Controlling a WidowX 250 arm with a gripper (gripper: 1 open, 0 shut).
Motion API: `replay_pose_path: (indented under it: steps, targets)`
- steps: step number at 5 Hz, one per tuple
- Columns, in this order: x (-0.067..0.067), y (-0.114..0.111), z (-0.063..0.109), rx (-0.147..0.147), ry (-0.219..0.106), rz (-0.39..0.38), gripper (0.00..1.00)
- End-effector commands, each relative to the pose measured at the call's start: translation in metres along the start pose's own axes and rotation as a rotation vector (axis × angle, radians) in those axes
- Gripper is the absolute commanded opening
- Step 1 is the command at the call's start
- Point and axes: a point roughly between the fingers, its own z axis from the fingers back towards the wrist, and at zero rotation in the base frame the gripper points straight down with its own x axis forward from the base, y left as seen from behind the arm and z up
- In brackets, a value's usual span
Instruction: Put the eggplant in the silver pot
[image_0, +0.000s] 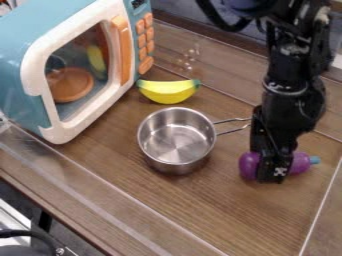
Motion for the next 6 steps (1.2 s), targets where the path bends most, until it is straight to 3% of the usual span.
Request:
replay_pose_path:
  steps: [1, 4, 5, 6]
  targets:
    - [0.007, -0.002, 0.001, 0.018, -0.015, 0.002, 1.00]
    - [0.017, -0.010, -0.018, 0.026, -0.013, 0.061, 1.00]
    - [0.015, -0.012, 0.002, 0.049, -0.026, 0.081, 0.00]
    - [0.005, -0.010, 0.041, 0.119, -0.059, 0.156, 0.00]
